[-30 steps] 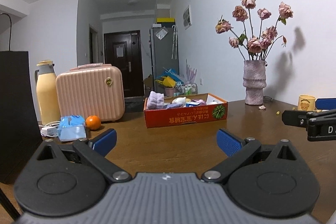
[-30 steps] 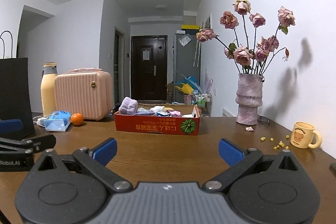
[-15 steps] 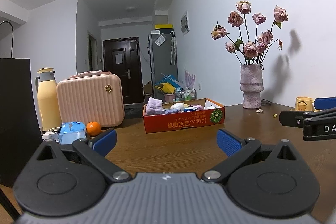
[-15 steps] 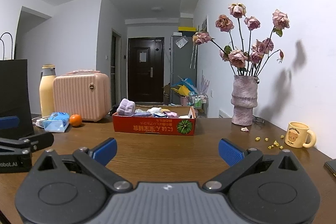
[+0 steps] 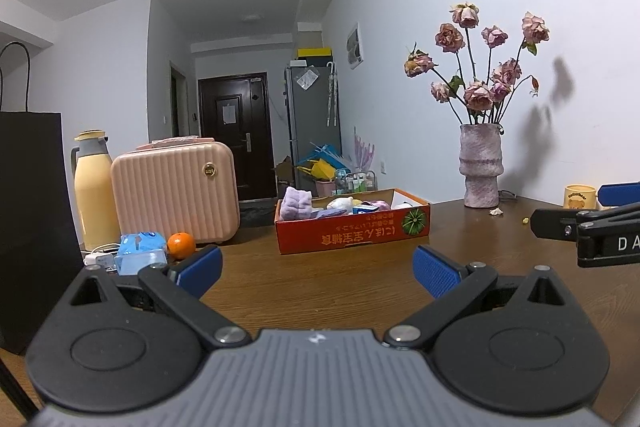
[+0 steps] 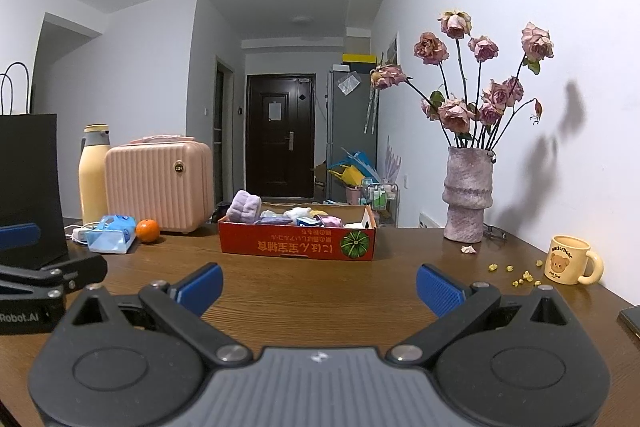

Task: Organize soft objects

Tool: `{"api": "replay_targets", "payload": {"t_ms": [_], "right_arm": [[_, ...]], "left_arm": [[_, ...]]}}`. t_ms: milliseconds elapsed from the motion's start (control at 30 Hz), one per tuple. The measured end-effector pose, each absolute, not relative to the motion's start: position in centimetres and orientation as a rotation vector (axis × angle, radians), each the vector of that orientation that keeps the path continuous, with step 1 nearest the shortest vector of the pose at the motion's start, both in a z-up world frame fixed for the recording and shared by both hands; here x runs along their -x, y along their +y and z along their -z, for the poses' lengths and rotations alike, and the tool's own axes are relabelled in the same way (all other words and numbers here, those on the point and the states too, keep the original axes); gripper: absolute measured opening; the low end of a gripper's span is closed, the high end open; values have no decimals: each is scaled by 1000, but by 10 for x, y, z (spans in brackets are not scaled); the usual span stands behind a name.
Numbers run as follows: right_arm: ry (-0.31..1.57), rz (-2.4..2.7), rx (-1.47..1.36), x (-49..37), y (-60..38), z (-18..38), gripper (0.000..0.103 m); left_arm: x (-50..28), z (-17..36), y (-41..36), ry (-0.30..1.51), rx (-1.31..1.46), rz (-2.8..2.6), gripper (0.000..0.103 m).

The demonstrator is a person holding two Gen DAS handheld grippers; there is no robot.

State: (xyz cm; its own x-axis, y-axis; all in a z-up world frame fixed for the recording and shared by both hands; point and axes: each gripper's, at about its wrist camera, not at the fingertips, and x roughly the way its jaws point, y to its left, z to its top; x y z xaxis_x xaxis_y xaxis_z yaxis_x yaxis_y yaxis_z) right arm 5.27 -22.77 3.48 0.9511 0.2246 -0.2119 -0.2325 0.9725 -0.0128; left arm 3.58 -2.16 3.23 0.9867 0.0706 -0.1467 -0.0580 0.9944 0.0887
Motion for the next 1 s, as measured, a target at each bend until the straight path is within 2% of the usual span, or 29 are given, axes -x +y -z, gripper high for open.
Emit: {"api": "replay_targets", "payload": {"t_ms": [1000], "right_arm": [[205, -232, 47, -50, -224, -38, 103]], "left_arm": [[-32, -32, -23, 139, -79, -82, 103]]}}
